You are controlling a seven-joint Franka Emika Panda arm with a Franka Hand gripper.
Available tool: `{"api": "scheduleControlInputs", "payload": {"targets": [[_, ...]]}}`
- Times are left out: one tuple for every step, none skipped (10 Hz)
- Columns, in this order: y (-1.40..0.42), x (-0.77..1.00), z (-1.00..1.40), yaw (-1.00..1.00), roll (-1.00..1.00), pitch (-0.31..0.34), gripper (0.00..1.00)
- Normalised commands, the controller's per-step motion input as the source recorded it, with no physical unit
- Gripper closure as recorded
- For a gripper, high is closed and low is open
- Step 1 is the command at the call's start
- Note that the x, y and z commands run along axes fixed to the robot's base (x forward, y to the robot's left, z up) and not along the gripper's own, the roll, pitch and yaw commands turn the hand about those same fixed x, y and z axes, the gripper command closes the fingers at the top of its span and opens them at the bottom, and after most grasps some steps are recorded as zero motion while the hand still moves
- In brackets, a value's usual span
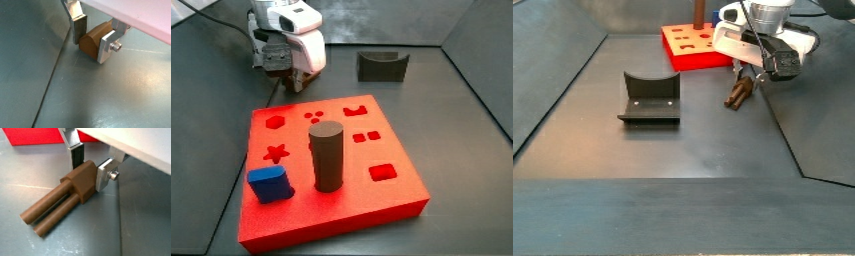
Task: Pick up the 3 prong object. Move up. Place the 3 prong object on the fixture. Regrasp the 3 prong object. Move to above the board. Insert the 3 prong object.
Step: Pick up the 3 prong object, then move up.
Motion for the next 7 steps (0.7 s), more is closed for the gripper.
{"api": "scheduleControlInputs", "payload": {"targets": [[0.00,0.00,0.00,0.00,0.00,0.000,1.00],[0.00,0.00,0.00,0.00,0.00,0.000,1.00],[0.00,0.00,0.00,0.00,0.00,0.000,1.00],[0.00,0.00,0.83,0.00,0.00,0.000,1.00],[0.04,0.00,0.81,0.02,0.00,0.010,1.00],[0.04,-0.01,0.75,0.02,0.00,0.015,1.00],[0.02,-0.02,0.66,0.02,-0.01,0.027,1.00]]}}
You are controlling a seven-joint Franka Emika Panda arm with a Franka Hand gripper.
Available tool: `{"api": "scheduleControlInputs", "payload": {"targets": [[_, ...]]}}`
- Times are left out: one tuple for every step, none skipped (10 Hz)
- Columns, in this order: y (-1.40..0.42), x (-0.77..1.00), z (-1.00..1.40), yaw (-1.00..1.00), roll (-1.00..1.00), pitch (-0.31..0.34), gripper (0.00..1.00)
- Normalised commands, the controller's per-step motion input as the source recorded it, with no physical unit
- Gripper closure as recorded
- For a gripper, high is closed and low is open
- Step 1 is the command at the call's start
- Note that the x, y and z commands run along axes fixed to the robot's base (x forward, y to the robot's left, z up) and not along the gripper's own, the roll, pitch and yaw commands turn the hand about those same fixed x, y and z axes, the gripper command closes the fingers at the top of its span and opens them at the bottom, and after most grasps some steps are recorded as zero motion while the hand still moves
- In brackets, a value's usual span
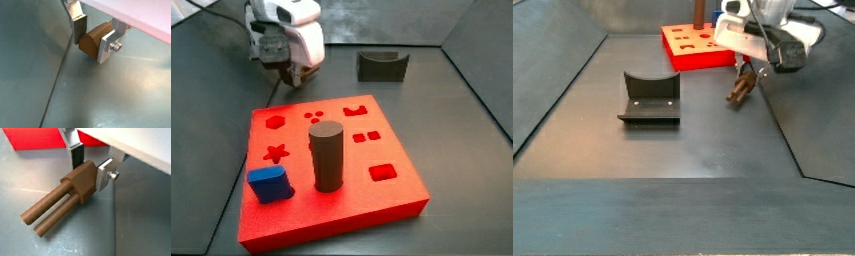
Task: Pick up the 3 prong object. Move up. Place the 3 prong object on the fixture. Regrasp the 3 prong object. Move to above the board. Insert the 3 prong object.
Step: Move up, then place the 3 prong object on the fixture.
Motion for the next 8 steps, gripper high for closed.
{"api": "scheduleControlInputs", "payload": {"targets": [[0.01,-0.01,0.56,0.02,-0.02,0.039,1.00],[0.00,-0.01,0.44,0.02,-0.03,0.047,1.00],[-0.01,-0.02,0.28,0.02,-0.04,0.048,1.00],[0.00,0.00,1.00,0.00,0.00,0.000,1.00],[0.00,0.02,1.00,0.00,-0.02,-0.021,1.00],[0.00,0.00,1.00,0.00,-0.02,0.017,1.00],[0.00,-0.01,1.00,0.00,-0.03,0.023,1.00],[-0.01,-0.01,1.00,0.00,-0.04,0.033,1.00]]}}
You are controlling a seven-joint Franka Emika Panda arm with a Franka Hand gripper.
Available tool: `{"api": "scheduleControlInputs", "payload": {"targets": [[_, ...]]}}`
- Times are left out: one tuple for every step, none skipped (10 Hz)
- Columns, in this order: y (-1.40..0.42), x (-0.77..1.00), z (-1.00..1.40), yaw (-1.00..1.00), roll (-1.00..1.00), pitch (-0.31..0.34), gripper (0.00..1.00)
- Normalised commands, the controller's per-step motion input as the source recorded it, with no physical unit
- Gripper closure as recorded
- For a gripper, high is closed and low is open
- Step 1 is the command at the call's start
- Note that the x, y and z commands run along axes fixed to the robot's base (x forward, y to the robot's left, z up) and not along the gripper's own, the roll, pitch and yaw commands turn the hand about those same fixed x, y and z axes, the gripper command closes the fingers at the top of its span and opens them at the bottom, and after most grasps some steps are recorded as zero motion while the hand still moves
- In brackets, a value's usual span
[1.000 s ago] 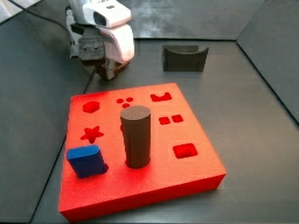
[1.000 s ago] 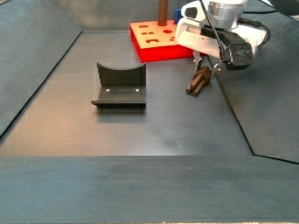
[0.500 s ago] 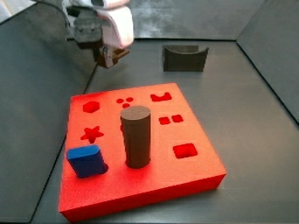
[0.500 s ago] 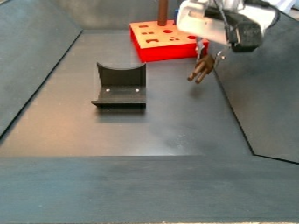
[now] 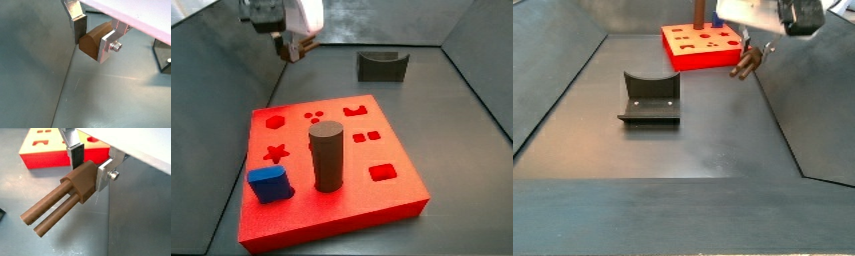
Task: Pick up the 3 prong object. Move up. Place the 3 prong object on the fixture. Regrasp the 3 prong object. Move to above the board. Insert the 3 prong object.
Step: Place the 3 prong object on the fixture.
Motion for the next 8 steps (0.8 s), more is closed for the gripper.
{"api": "scheduleControlInputs", "payload": {"targets": [[-0.01,-0.02,1.00,0.01,-0.05,0.034,1.00],[-0.01,-0.02,1.00,0.01,-0.06,0.037,1.00],[-0.02,-0.03,1.00,0.01,-0.07,0.037,1.00],[-0.02,-0.03,1.00,0.01,-0.08,0.040,1.00],[-0.03,-0.03,0.87,0.01,-0.09,0.047,1.00],[-0.02,-0.02,0.69,0.01,-0.10,0.054,1.00],[-0.02,-0.01,0.56,0.01,-0.11,0.062,1.00],[-0.02,-0.01,0.47,0.01,-0.11,0.067,1.00]]}}
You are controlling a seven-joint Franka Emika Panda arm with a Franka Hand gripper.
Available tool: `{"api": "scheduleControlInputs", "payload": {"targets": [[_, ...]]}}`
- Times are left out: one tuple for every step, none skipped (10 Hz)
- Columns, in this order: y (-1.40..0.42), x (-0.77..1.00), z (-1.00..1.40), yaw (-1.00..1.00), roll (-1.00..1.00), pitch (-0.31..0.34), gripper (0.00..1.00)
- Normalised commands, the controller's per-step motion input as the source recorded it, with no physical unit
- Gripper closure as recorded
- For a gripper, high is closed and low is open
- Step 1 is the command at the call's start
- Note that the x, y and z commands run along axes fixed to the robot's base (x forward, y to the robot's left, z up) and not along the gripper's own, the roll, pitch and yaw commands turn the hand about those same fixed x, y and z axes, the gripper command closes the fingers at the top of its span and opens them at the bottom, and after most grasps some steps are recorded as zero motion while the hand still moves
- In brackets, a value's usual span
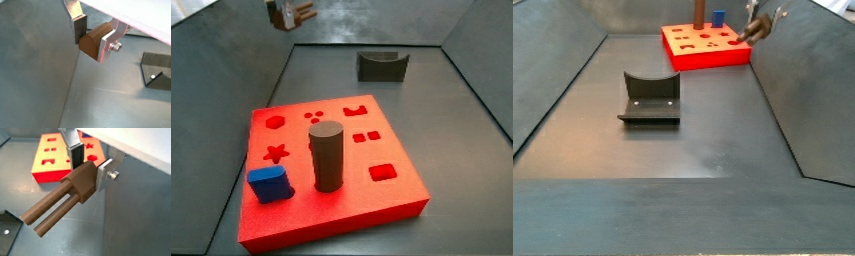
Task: Pick up the 3 prong object. Move up. Place the 3 prong object on the fixture. Regrasp the 3 prong object. Move to above the board. Insert the 3 prong object.
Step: Place the 3 prong object on the fixture.
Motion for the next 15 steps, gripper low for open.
{"api": "scheduleControlInputs", "payload": {"targets": [[-0.02,0.00,0.29,0.00,-0.12,0.075,1.00],[0.15,1.00,-0.14,1.00,0.01,-0.035,1.00],[0.15,1.00,-0.18,1.00,0.01,-0.031,1.00],[0.13,1.00,-0.18,1.00,0.02,-0.034,1.00],[0.11,1.00,-0.15,1.00,0.03,-0.034,1.00],[0.11,1.00,-0.14,1.00,0.03,-0.033,1.00],[0.10,1.00,-0.14,1.00,0.04,-0.044,1.00],[0.09,1.00,-0.13,1.00,0.06,-0.052,1.00],[0.08,1.00,-0.12,0.82,0.07,-0.041,1.00],[0.07,1.00,-0.12,0.66,0.07,-0.035,1.00],[0.06,1.00,-0.11,0.34,0.07,-0.029,1.00],[0.06,1.00,-0.11,0.25,0.06,-0.024,1.00],[0.05,1.00,-0.10,0.14,0.06,-0.013,1.00],[0.05,1.00,-0.10,0.11,0.07,-0.008,1.00],[0.04,1.00,-0.09,0.07,0.08,0.000,1.00]]}}
